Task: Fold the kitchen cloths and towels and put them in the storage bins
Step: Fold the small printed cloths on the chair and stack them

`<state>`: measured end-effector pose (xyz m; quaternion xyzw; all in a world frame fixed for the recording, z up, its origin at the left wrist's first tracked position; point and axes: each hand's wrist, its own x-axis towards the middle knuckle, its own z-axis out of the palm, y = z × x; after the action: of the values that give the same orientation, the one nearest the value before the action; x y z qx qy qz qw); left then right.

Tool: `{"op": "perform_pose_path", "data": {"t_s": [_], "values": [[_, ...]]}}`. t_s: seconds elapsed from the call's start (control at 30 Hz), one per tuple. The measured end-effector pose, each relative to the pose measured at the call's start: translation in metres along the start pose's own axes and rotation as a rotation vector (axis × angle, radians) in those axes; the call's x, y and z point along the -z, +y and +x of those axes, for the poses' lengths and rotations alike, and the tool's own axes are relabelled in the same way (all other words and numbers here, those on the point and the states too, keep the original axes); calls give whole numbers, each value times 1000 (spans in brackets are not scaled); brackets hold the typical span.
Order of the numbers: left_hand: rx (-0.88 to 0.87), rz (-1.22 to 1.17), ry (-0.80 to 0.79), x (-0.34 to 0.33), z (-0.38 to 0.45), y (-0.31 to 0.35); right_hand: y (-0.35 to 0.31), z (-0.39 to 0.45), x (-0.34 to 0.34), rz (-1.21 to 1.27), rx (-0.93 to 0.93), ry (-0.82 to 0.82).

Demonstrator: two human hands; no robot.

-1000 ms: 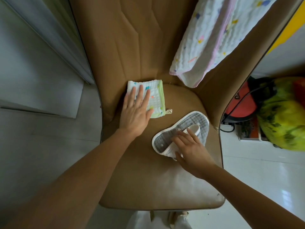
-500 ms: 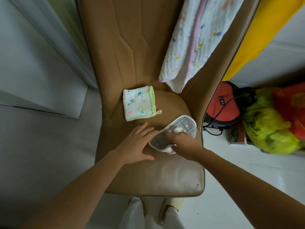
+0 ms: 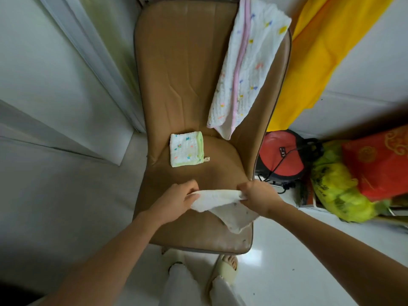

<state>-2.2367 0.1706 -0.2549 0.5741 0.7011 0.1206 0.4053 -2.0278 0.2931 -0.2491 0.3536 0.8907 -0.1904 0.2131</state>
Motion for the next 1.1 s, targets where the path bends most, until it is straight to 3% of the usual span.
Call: {"op": "perform_pose_path", "data": {"t_s": [0.07, 0.1, 0.17, 0.23, 0.33, 0.4, 0.5, 0.67, 0.73, 0.8, 0.87, 0.93, 1.1], "values": [[25, 291, -147, 5, -2, 3, -4, 2, 9, -94, 4, -28], [50, 387, -129, 11, -1, 6, -6, 3, 14, -123, 0, 24], [82, 452, 79, 26, 0, 12, -3, 9, 23, -77, 0, 304], [25, 392, 391, 42, -4, 15, -2, 10, 34, 21, 15, 606], [-144, 422, 604, 48, -19, 6, -7, 6, 35, 20, 147, 759], [-185, 501, 562, 39, -28, -10, -10, 6, 21, -40, 222, 735], [-68, 561, 294, 9, -35, -40, -17, 9, -16, -100, 248, 585], [60, 468, -141, -65, -38, -98, -36, 8, -102, -77, 181, -31], [148, 413, -398, -89, -42, -110, -40, 6, -137, -41, 181, -192], [226, 361, -545, -106, -47, -116, -44, 2, -162, 17, 135, -330], [284, 255, -568, -114, -47, -120, -47, 3, -174, 86, 59, -394], [309, 218, -546, -113, -43, -125, -48, 11, -172, 224, -12, -312], [371, 279, -238, -88, -19, -137, -37, 48, -144, 416, -187, -151]]}}
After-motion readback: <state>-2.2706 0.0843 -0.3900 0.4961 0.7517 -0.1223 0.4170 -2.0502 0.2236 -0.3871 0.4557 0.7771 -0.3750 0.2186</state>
